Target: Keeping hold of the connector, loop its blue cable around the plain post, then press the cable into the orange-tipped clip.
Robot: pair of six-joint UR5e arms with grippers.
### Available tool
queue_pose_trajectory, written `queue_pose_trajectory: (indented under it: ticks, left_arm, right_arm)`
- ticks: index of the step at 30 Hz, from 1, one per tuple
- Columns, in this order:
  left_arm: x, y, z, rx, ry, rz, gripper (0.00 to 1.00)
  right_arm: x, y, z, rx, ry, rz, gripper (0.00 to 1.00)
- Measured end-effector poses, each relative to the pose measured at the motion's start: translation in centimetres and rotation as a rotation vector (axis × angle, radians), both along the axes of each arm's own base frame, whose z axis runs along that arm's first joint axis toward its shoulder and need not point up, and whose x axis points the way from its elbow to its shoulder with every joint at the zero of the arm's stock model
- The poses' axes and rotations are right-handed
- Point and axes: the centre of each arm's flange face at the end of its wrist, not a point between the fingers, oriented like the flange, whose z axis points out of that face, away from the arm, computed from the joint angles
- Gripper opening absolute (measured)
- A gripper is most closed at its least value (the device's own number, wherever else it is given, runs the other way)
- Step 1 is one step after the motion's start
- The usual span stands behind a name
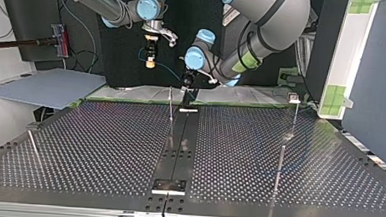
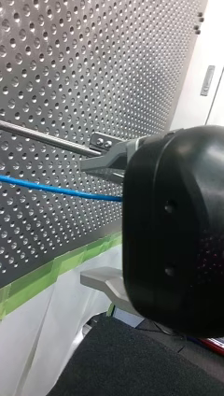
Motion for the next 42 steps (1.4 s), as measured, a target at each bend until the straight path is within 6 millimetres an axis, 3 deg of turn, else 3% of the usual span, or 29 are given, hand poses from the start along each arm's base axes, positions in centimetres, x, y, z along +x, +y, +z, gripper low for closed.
queue_pose_trajectory:
  ticks: [6,8,9,11,12,14,15,16,17,18,19,26,37,42]
  left_arm:
    - [0.1,0.2,0.0,0.027,-0.018,0.02,0.98]
    - [0.2,0.3,0.1,0.036,-0.022,0.03,0.82]
    - [0.2,0.3,0.1,0.04,-0.025,0.034,0.82]
    - [0.2,0.4,0.1,0.043,-0.029,0.037,0.6]
    - [0.2,0.3,0.1,0.042,-0.031,0.037,0.6]
    - [0.3,0.3,0.1,0.036,-0.036,0.032,0.4]
    - [0.3,0.2,0.1,0.032,-0.039,0.024,0.4]
    - [0.4,0.1,0.1,0.028,-0.04,0.017,0.2]
    - [0.4,0.0,0.2,0.024,-0.042,0.01,0.11]
    - [0.4,-0.1,0.2,0.018,-0.044,-0.001,0.11]
    - [0.4,-0.2,0.2,0.014,-0.046,-0.008,0.02]
    - [0.3,-0.7,0.2,0.0,-0.047,-0.064,0.02]
    - [-1.0,1.6,-1.6,0.007,-0.051,-0.019,0.02]
    - [-1.5,1.7,-1.8,-0.003,-0.08,0.004,0.02]
  right_arm:
    - [0.1,0.1,0.0,0.0,0.001,0.001,0.0]
    - [0.0,0.1,0.0,0.001,0.001,0.0,0.0]
    - [0.0,0.1,0.0,0.001,0.002,0.0,0.0]
    - [0.0,0.1,0.0,0.001,0.002,0.0,0.0]
    - [0.0,0.1,0.0,0.001,0.002,0.0,0.0]
    - [0.0,0.1,0.0,0.001,0.002,-0.001,0.0]
    - [0.0,0.1,0.0,0.001,0.002,-0.001,0.0]
    - [0.0,0.1,-0.1,0.002,0.003,-0.001,0.0]
    - [0.0,0.1,-0.1,0.003,0.003,-0.002,0.0]
    - [0.0,0.1,-0.1,0.003,0.004,-0.002,0.0]
    - [0.0,0.1,-0.1,0.004,0.004,-0.002,0.0]
    - [-0.1,0.1,-0.1,0.006,0.007,-0.009,0.0]
    - [-1.3,-0.3,-0.3,0.008,0.028,-0.09,0.0]
    - [-1.6,-0.2,-1.3,0.021,0.035,-0.106,0.0]
